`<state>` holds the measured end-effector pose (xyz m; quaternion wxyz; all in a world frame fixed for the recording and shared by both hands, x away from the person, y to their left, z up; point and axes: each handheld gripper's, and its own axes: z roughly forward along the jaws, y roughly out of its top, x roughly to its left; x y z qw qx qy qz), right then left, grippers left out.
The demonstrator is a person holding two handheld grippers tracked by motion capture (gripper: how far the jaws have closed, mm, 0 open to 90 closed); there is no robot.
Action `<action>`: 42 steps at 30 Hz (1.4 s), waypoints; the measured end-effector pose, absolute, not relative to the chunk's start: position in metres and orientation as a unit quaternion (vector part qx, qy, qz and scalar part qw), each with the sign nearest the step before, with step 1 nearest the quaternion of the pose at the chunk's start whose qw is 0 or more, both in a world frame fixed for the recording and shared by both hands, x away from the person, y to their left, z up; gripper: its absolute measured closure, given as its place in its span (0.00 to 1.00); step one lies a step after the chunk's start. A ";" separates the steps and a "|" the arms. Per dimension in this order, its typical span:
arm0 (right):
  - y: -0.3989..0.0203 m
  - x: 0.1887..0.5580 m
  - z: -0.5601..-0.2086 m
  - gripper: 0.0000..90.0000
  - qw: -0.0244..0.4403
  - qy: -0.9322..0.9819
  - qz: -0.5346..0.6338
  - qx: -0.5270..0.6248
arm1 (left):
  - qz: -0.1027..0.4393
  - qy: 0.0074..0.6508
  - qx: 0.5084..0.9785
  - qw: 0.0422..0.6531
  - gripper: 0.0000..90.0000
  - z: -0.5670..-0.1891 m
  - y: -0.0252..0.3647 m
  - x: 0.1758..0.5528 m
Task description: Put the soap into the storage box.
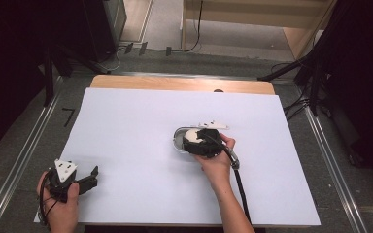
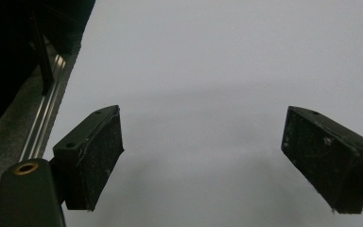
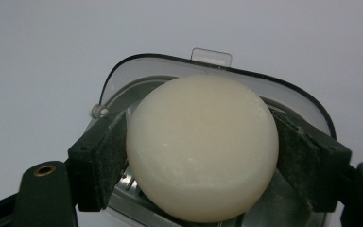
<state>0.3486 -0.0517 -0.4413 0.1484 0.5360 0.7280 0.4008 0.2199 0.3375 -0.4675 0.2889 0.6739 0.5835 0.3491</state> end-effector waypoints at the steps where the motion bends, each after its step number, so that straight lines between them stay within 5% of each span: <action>1: -0.052 0.349 -0.441 0.25 0.148 0.728 0.401 0.536 | 0.349 0.584 0.674 0.289 0.16 -0.468 0.337 0.220; 42: -0.078 0.327 -0.431 0.24 0.163 0.718 0.416 0.534 | 0.349 0.583 0.675 0.288 0.16 -0.468 0.337 0.220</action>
